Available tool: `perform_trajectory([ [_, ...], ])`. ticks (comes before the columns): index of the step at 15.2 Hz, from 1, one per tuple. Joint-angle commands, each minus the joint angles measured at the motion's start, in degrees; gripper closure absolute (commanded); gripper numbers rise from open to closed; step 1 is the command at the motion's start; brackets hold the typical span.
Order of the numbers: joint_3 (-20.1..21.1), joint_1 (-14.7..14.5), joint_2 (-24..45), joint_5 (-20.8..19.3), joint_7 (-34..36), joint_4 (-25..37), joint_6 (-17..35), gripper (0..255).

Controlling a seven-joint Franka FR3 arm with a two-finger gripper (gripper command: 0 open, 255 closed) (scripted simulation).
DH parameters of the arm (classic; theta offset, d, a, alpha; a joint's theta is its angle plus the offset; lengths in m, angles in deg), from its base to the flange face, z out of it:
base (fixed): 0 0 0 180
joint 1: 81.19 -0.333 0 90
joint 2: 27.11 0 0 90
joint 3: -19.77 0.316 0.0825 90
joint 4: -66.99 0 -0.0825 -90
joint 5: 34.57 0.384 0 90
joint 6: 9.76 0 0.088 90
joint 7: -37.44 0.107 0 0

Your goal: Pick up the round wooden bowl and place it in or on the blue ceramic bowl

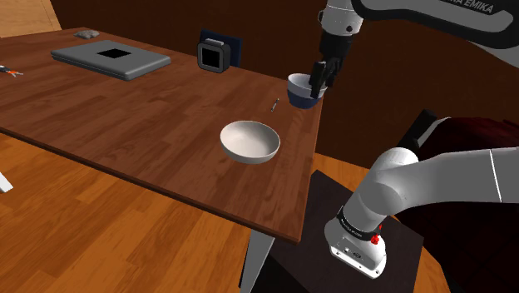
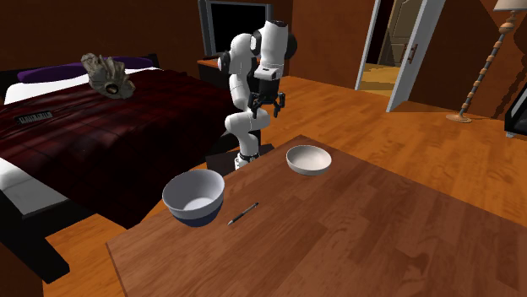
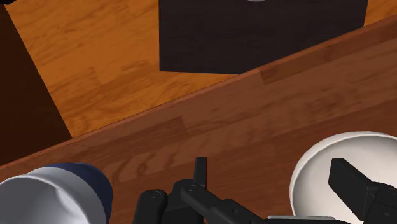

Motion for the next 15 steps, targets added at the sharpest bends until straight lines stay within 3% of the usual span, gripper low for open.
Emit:
perform_trajectory([
  [1, 0.0, 0.0, 0.0, 0.0, 0.0, 0.0, 0.0, 0],
  [15, 16.9, -3.1, 13.7, 7.2, 17.4, -1.2, 14.5, 0],
])
